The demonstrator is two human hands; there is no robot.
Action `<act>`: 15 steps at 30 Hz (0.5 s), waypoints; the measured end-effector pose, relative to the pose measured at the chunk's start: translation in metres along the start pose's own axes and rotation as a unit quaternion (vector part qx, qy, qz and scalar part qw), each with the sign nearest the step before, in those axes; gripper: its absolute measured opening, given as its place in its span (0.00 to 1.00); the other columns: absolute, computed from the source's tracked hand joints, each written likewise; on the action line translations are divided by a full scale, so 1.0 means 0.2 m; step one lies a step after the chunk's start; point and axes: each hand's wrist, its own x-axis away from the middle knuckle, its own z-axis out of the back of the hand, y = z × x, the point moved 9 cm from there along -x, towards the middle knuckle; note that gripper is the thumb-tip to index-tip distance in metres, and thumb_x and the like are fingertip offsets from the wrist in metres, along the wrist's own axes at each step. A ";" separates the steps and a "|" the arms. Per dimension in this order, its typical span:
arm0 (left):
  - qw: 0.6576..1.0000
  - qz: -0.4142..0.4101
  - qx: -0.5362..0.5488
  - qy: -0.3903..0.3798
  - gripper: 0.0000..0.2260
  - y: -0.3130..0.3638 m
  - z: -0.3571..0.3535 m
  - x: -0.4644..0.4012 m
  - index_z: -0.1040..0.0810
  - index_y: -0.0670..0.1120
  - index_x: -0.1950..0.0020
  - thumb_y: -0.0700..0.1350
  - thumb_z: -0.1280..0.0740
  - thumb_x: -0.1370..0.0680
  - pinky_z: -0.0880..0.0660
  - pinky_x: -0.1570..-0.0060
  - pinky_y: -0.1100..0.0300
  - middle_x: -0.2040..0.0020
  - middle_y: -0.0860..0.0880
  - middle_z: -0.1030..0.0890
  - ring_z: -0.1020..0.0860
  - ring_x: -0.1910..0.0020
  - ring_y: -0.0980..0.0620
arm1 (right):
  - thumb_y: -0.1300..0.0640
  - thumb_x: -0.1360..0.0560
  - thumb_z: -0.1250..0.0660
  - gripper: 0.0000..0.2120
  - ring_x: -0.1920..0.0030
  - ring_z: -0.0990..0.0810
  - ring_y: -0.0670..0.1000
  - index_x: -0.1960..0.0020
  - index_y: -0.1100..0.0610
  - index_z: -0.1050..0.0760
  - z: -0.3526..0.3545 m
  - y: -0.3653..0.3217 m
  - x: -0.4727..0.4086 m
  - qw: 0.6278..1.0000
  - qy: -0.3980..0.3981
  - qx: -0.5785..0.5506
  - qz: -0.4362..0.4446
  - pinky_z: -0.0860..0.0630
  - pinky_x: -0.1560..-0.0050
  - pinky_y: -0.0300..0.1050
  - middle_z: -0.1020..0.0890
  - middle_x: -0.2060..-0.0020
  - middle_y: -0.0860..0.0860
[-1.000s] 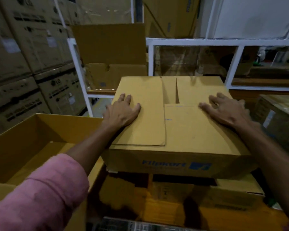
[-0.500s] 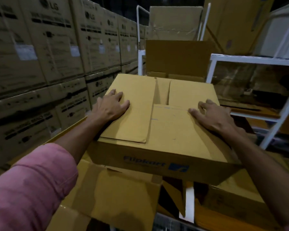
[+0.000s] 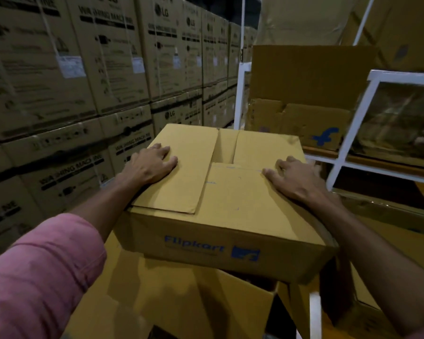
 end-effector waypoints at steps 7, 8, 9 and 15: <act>0.999 0.001 -0.005 -0.049 0.28 -0.18 -0.09 -0.21 0.33 0.53 0.20 0.64 0.45 0.17 0.36 0.29 0.39 0.20 0.47 0.33 0.33 0.25 0.39 | 0.36 0.18 0.46 0.29 0.36 0.27 0.63 0.37 0.58 0.21 -0.09 -0.15 -0.07 0.999 0.003 -0.008 -0.032 0.40 0.31 0.67 0.24 0.36 0.59; 0.999 -0.007 -0.003 -0.051 0.28 -0.19 -0.08 -0.24 0.33 0.52 0.20 0.64 0.45 0.16 0.36 0.29 0.39 0.20 0.47 0.34 0.33 0.25 0.39 | 0.37 0.18 0.46 0.29 0.36 0.27 0.63 0.37 0.58 0.21 -0.09 -0.17 -0.08 0.999 0.009 -0.006 -0.036 0.40 0.32 0.66 0.24 0.36 0.59; 0.999 -0.016 -0.001 -0.052 0.28 -0.20 -0.08 -0.28 0.34 0.52 0.20 0.64 0.45 0.16 0.36 0.28 0.39 0.20 0.47 0.34 0.33 0.25 0.39 | 0.37 0.18 0.46 0.29 0.37 0.26 0.62 0.37 0.59 0.21 -0.10 -0.19 -0.10 0.999 0.015 -0.003 -0.037 0.40 0.32 0.66 0.24 0.36 0.60; 0.996 -0.059 -0.002 -0.069 0.27 -0.26 -0.17 -0.47 0.35 0.53 0.19 0.63 0.44 0.16 0.35 0.27 0.39 0.19 0.48 0.36 0.33 0.24 0.40 | 0.39 0.18 0.46 0.26 0.36 0.27 0.60 0.41 0.58 0.21 -0.24 -0.24 -0.12 0.997 0.014 -0.018 -0.075 0.41 0.29 0.69 0.23 0.38 0.59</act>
